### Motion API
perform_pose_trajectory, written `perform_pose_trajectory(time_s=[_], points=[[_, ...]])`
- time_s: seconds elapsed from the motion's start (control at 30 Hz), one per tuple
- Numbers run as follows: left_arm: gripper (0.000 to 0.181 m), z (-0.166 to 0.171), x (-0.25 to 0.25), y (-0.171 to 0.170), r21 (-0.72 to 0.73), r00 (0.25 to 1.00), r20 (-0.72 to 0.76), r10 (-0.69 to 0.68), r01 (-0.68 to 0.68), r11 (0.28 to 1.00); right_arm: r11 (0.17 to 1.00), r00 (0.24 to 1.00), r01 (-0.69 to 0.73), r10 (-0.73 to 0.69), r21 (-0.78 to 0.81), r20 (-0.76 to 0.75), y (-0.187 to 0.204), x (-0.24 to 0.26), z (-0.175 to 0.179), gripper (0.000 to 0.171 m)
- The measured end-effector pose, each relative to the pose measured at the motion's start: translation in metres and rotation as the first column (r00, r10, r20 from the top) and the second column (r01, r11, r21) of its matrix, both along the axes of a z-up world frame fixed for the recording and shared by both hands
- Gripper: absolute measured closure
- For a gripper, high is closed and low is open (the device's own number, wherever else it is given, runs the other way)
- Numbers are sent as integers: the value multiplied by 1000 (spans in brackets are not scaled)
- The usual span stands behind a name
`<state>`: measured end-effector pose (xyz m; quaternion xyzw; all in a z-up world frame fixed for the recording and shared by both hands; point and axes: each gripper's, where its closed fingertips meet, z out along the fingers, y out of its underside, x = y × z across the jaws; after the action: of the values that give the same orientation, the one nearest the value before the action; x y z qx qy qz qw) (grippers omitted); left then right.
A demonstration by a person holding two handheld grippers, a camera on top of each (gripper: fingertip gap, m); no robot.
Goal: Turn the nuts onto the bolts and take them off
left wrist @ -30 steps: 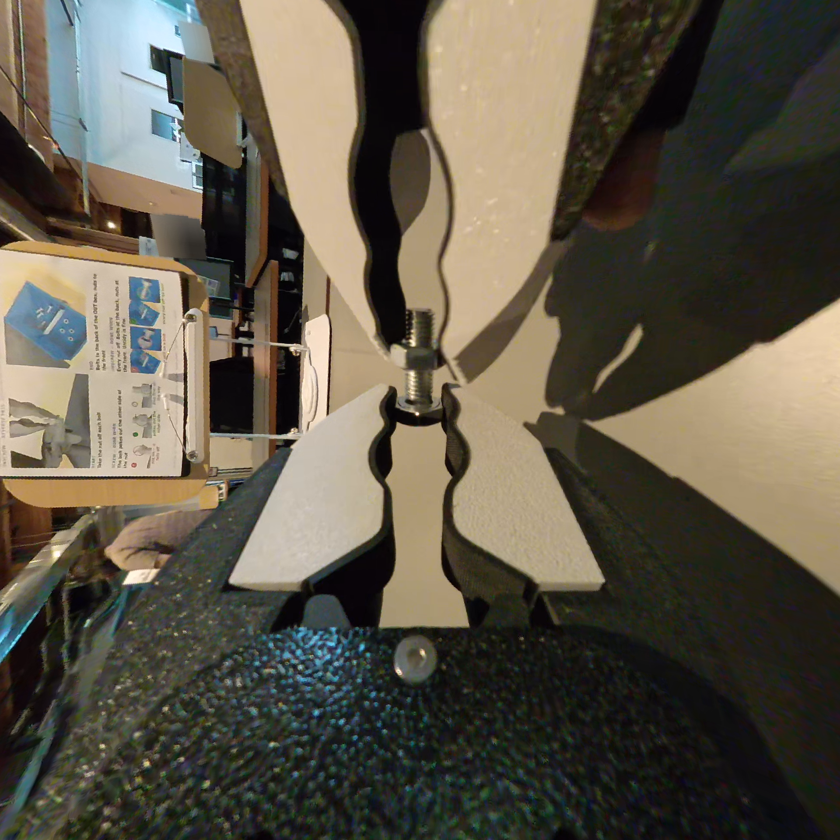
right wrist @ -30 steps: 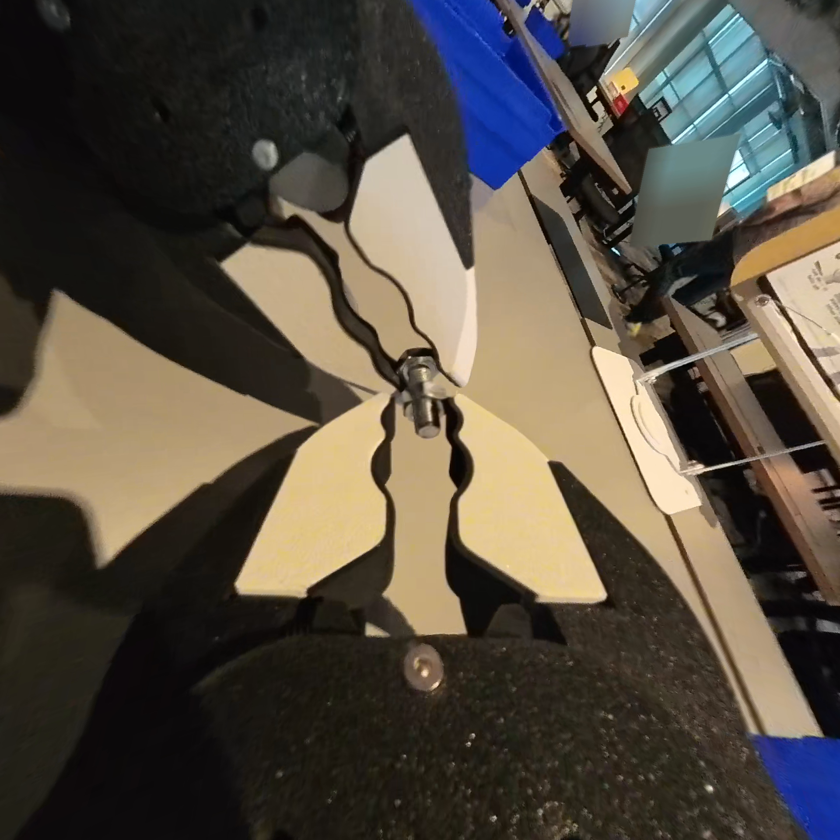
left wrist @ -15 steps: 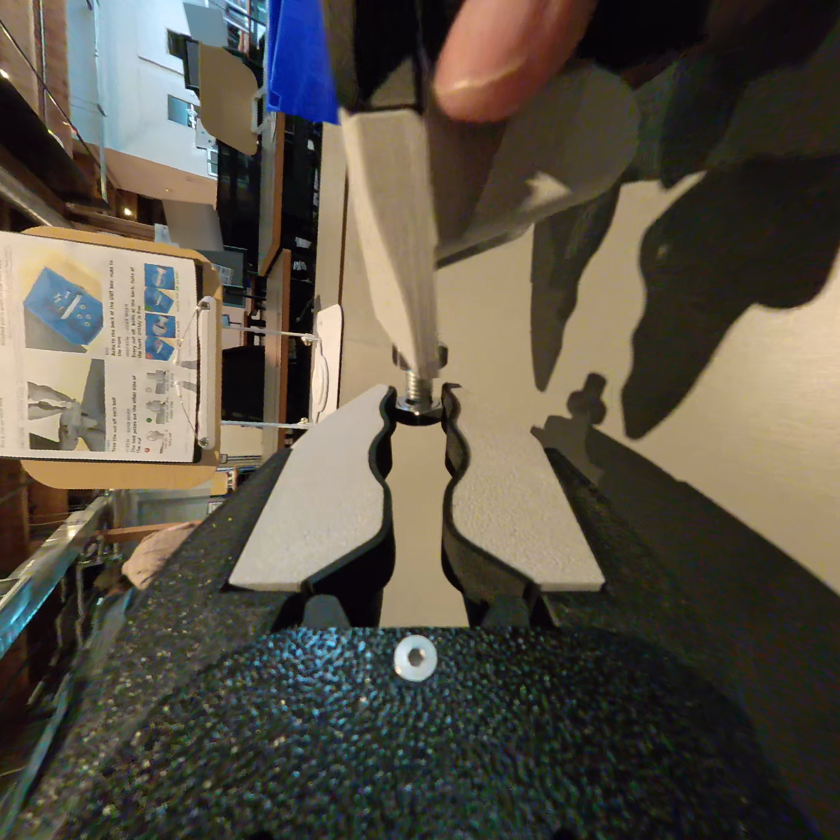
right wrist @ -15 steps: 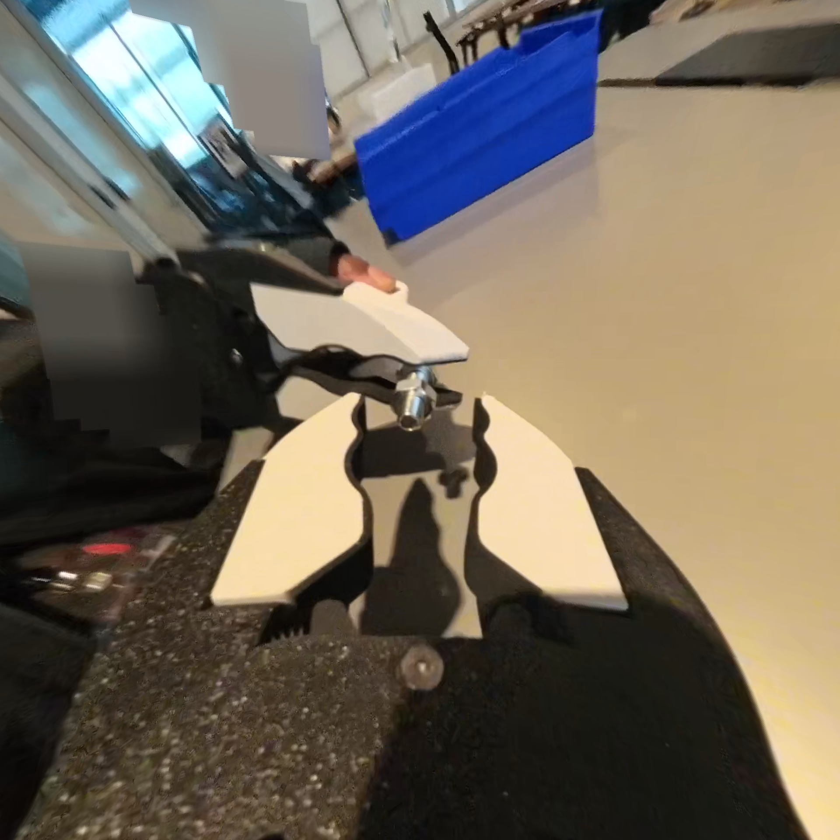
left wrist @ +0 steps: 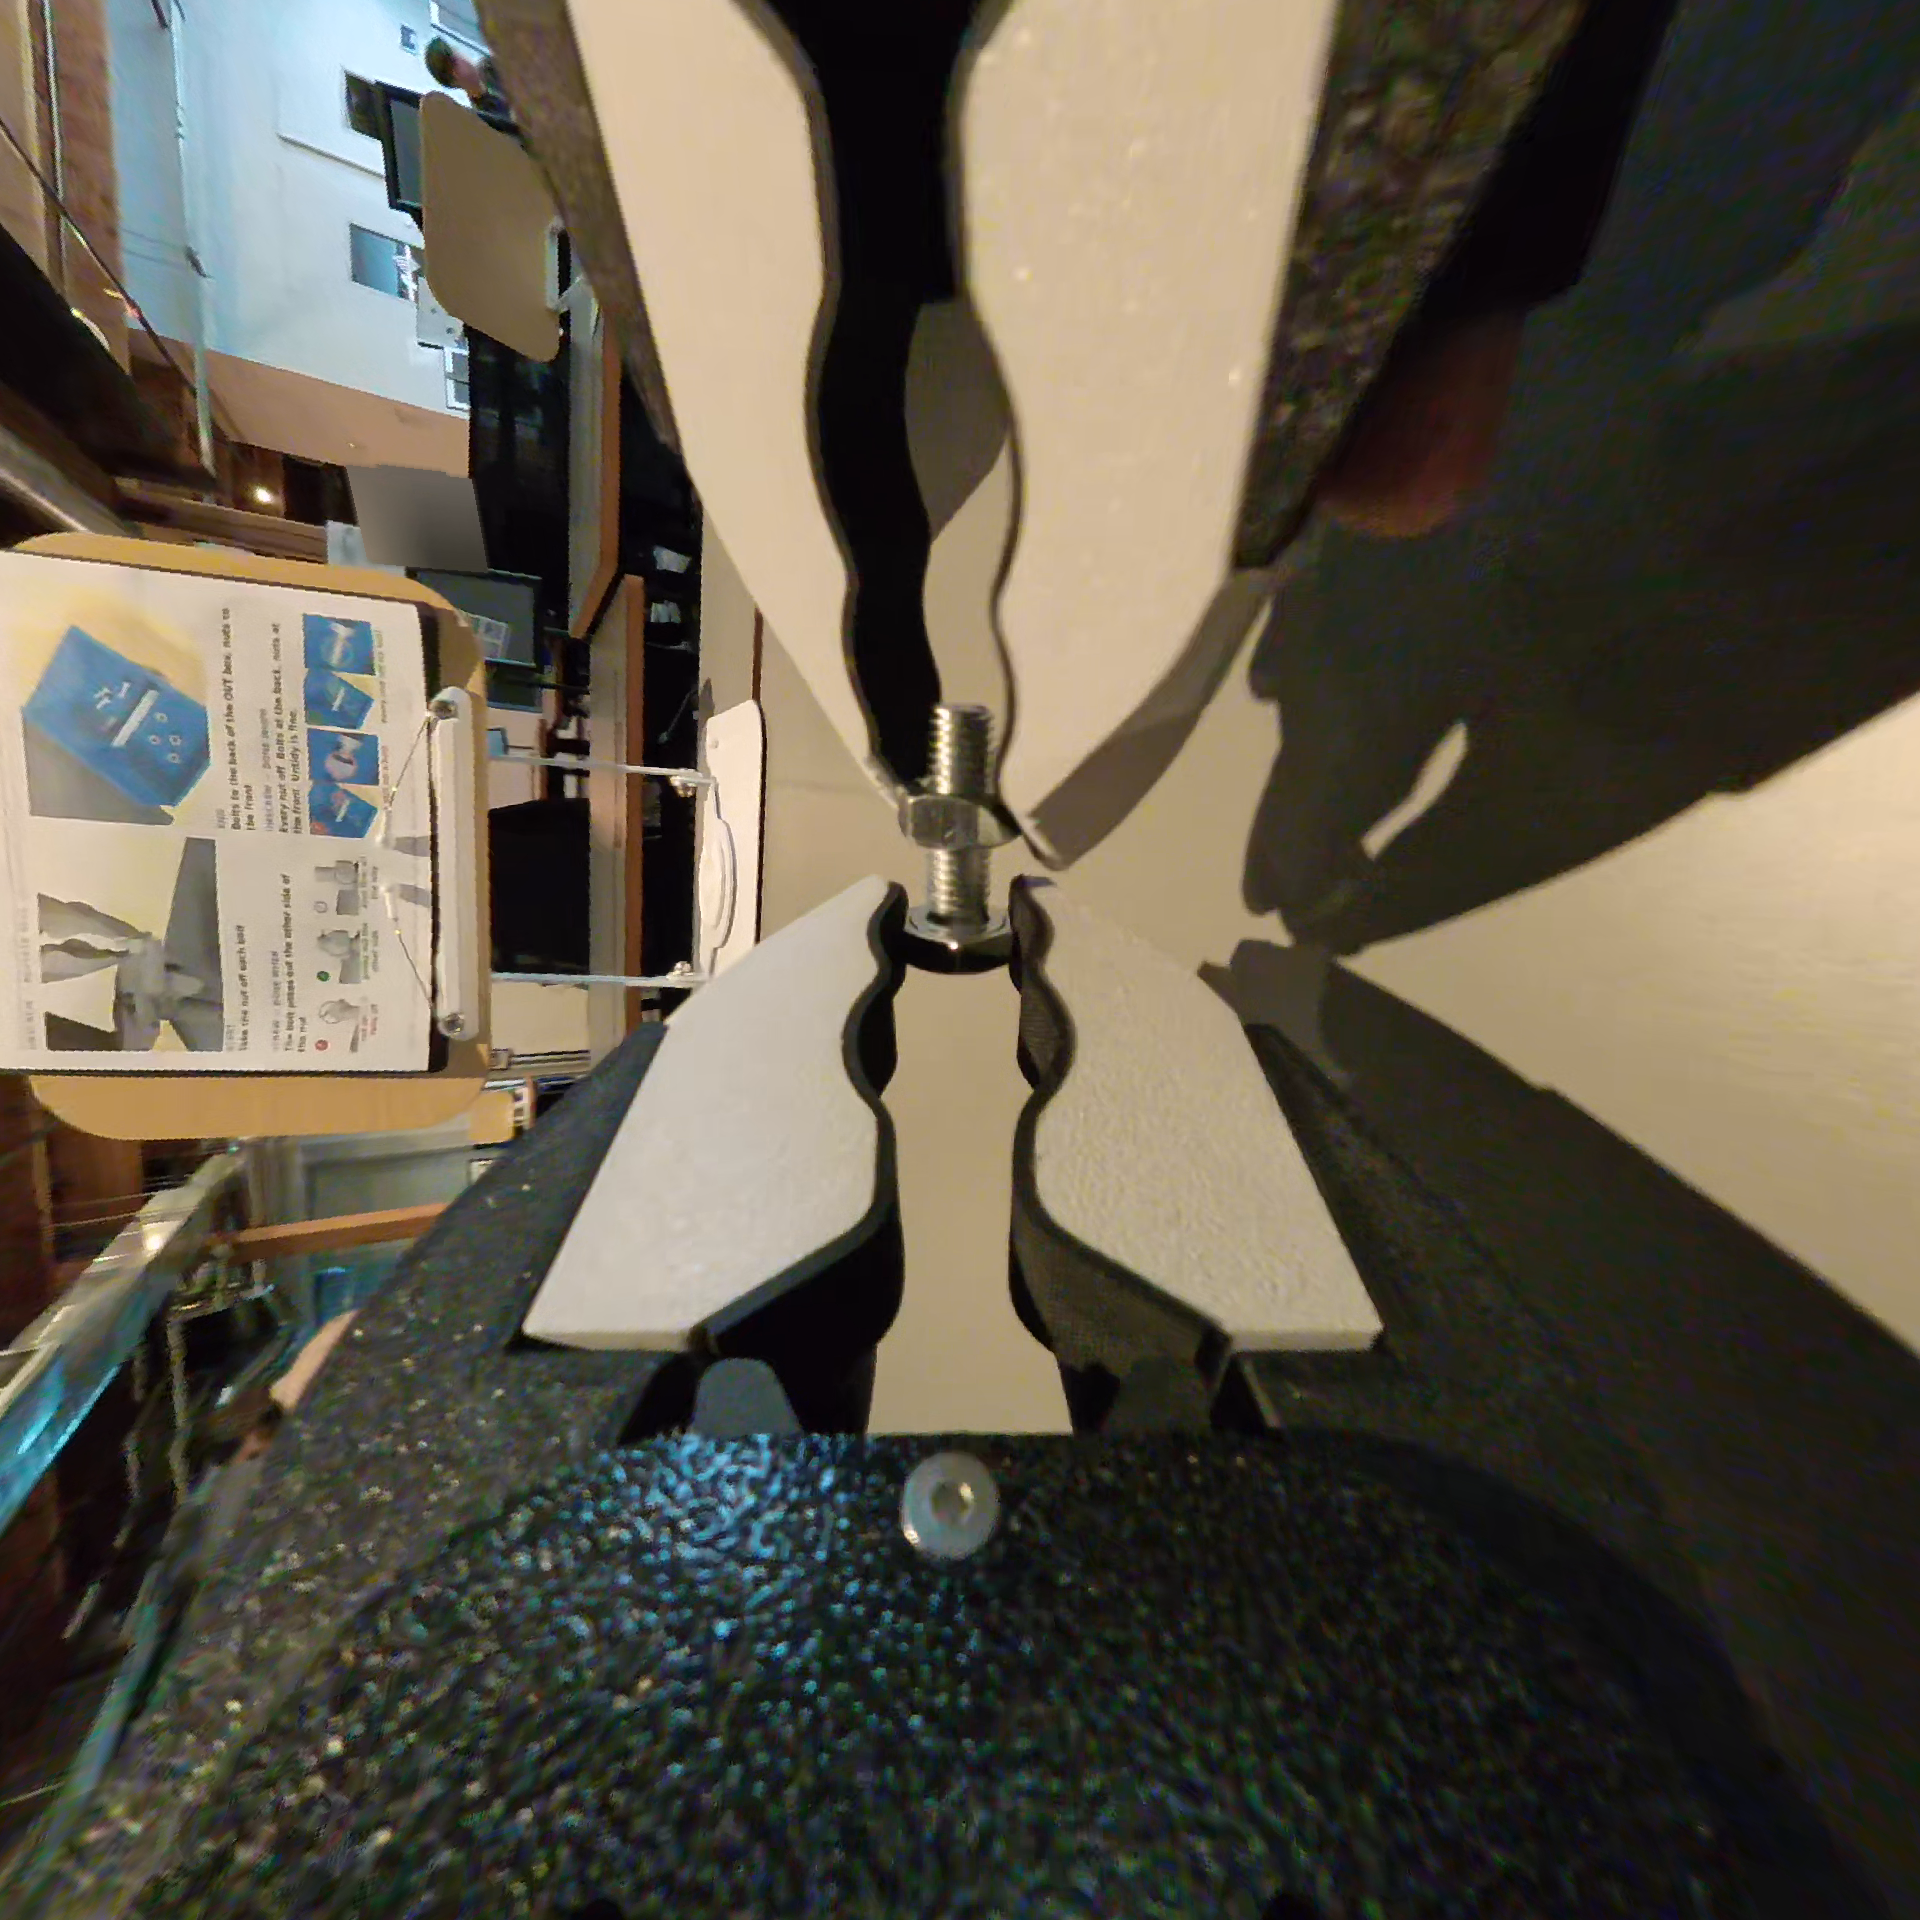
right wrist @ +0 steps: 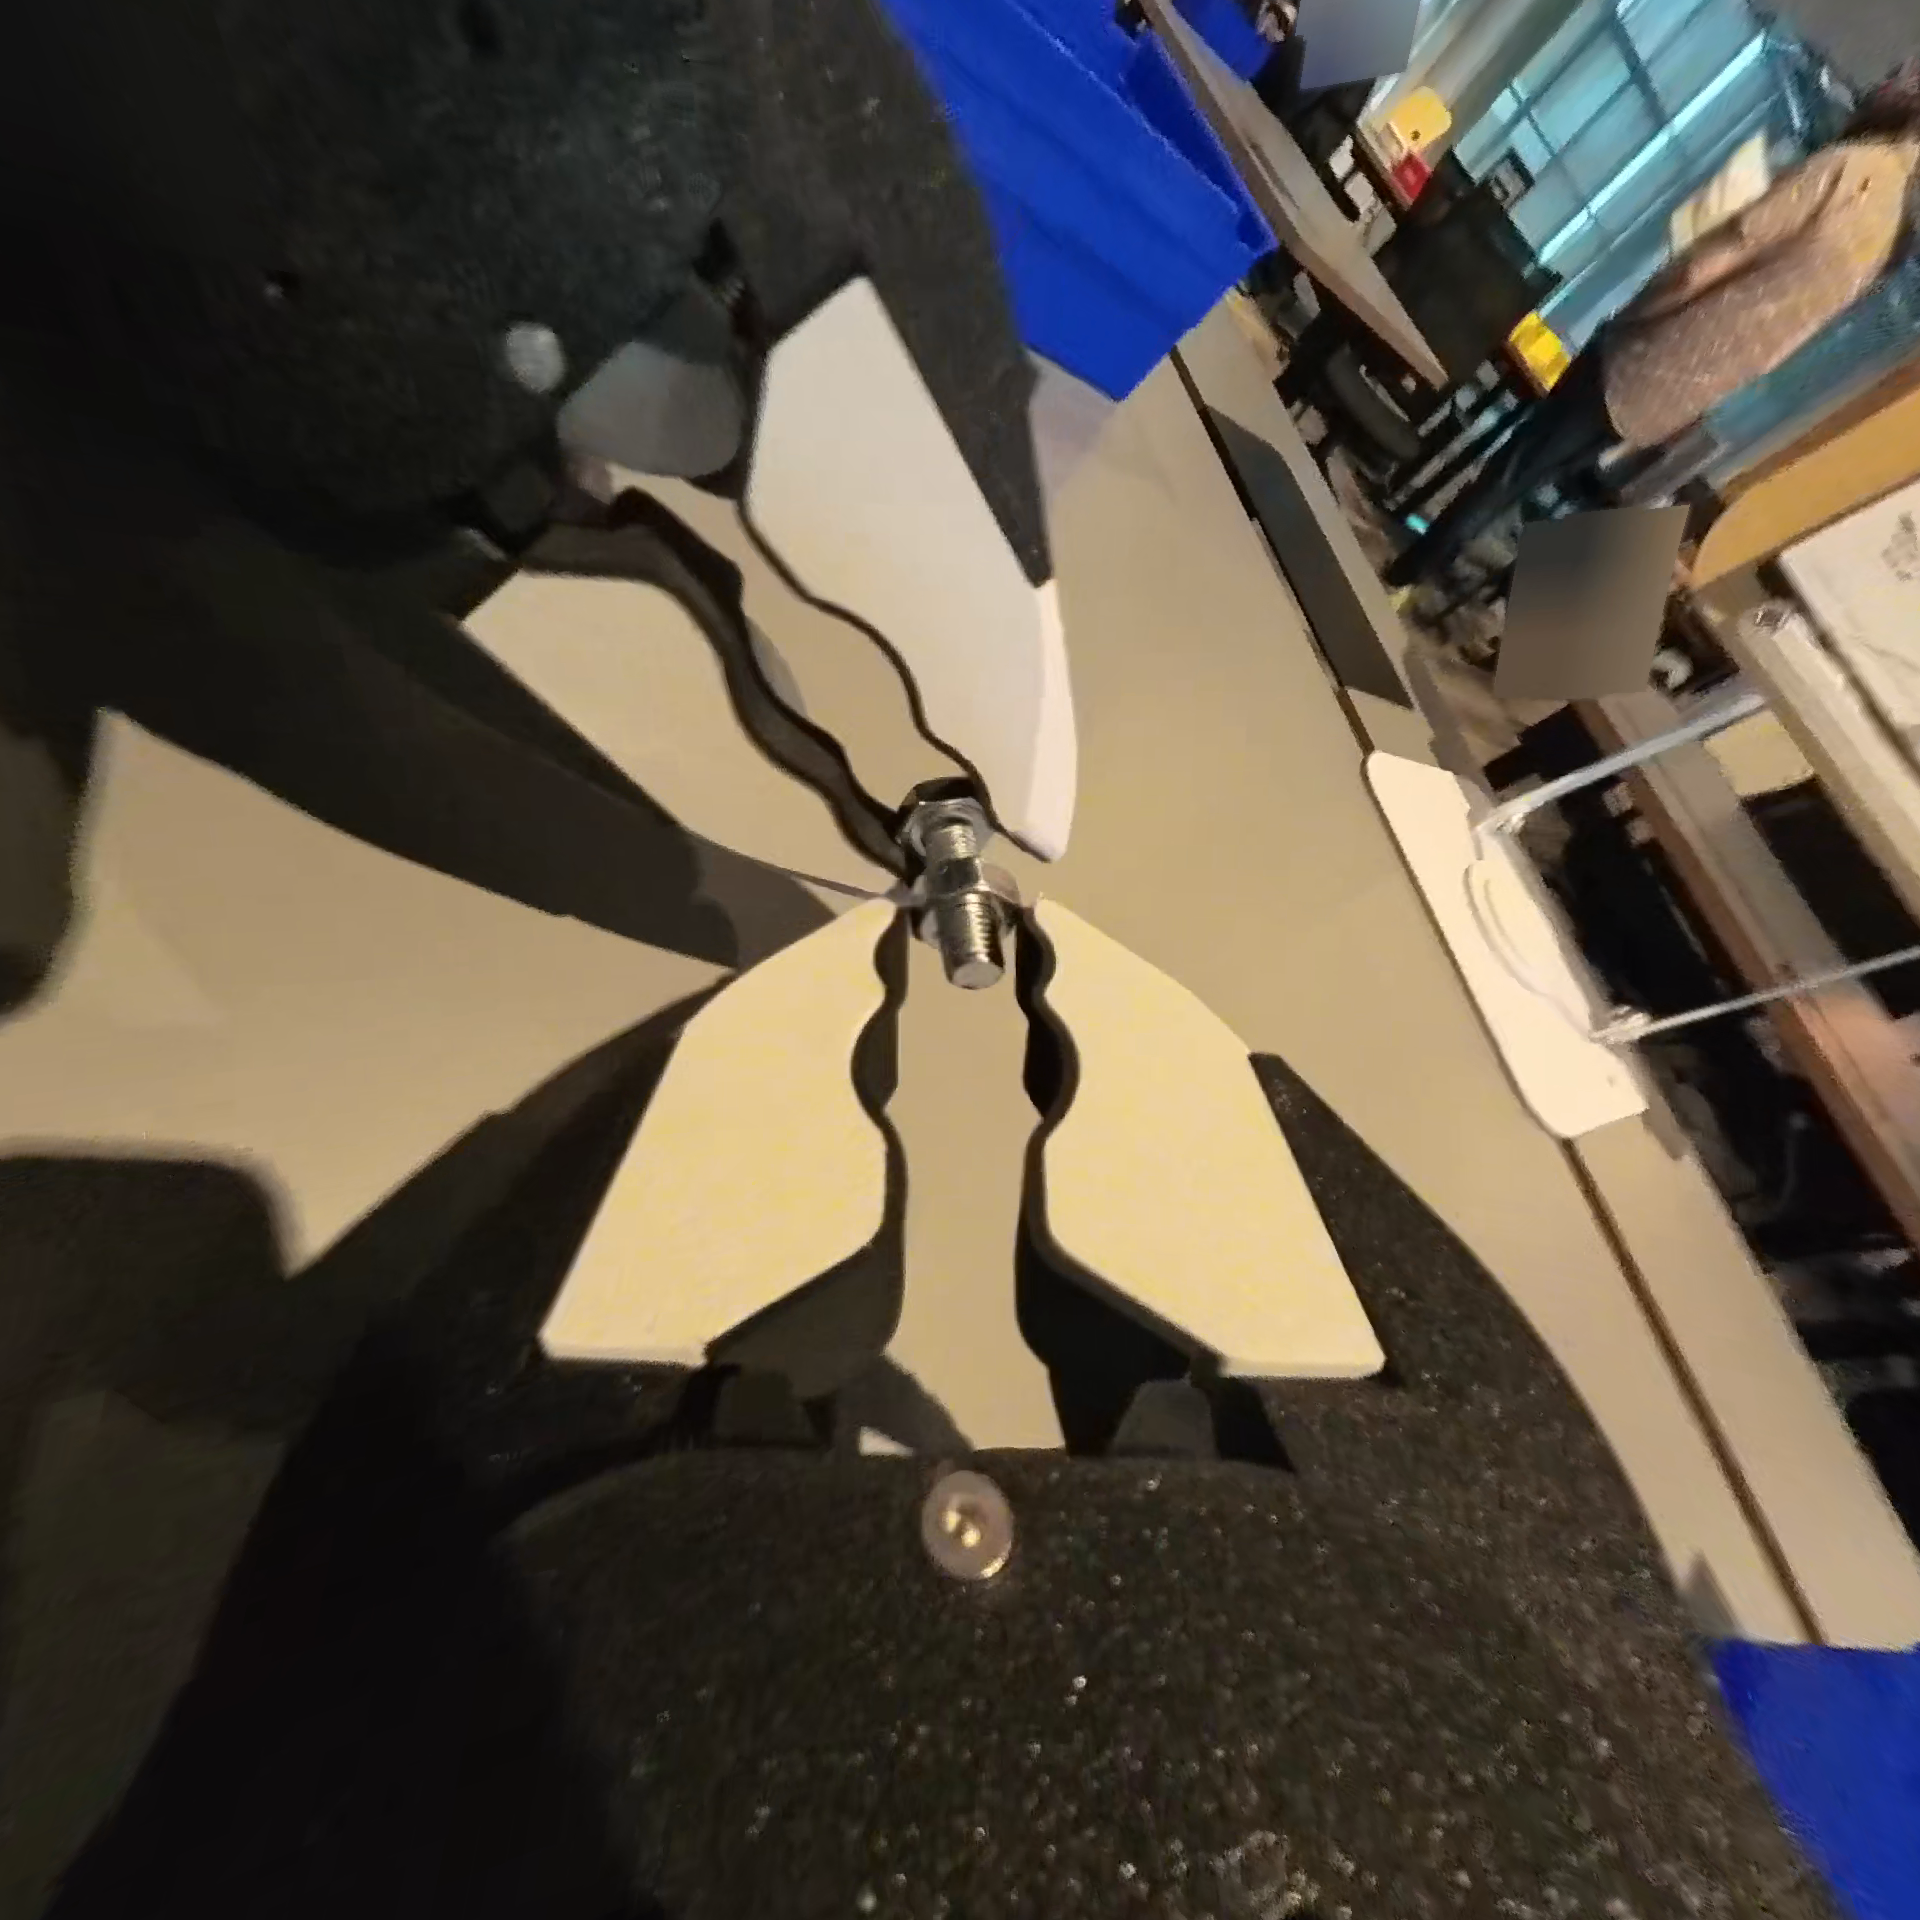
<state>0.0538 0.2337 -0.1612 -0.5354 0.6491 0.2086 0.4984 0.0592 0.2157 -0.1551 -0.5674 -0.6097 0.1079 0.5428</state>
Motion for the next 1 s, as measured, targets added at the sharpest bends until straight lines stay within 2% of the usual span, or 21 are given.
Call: perform_pose_trajectory(time_s=[0.1, 0.17, 0.27, 0.33, 0.37, 0.4, 0.47, 0.57, 0.67, 0.77, 0.87, 1.0], points=[[163, 1, -2, 2, 46, 999, -42, 14, -12, 999, 979, 998, 18, -31, -203, -62, 0, -1, -3, 152], [163, 3, -4, 3, 94, 996, -82, 29, -21, 995, 907, 987, 1, -69, -421, -147, -2, -3, -3, 152], [163, 6, -4, 2, 134, 994, -99, 37, -23, 991, 656, 935, -148, -151, -740, -321, -7, -6, 1, 152], [163, 6, -2, 2, 114, 997, -78, 25, -16, 993, 490, 897, -274, -180, -827, -404, -10, -7, 4, 152], [163, 6, -1, 1, 108, 998, -66, 20, -13, 994, 448, 884, -317, -178, -836, -431, -11, -6, 6, 152], [163, 7, 0, 0, 99, 998, -53, 15, -10, 995, 445, 876, -340, -171, -829, -451, -10, -5, 9, 146], [163, 6, 0, 1, 75, 999, -36, 14, -11, 997, 545, 882, -320, -127, -775, -453, -6, -2, 13, 136], [163, 6, -2, 1, 55, 1000, -21, 11, -10, 998, 781, 948, -170, -37, -601, -316, -1, 3, 6, 118], [163, 7, -2, 1, 43, 1000, -6, 7, -7, 999, 933, 982, -73, 6, -352, -189, 2, 6, 5, 116], [162, 6, 0, -1, 21, 1000, 8, -5, 5, 1000, 990, 995, -34, 20, -136, -101, 1, 5, 8, 122], [162, 4, 1, -1, -8, 1000, 26, -14, 14, 1000, 1000, 1000, -20, 21, 19, -15, 2, 6, 6, 129], [163, 3, 2, -3, -8, 999, 18, -28, 28, 1000, 997, 999, -34, 33, 73, 19, -2, 3, 3, 135]])
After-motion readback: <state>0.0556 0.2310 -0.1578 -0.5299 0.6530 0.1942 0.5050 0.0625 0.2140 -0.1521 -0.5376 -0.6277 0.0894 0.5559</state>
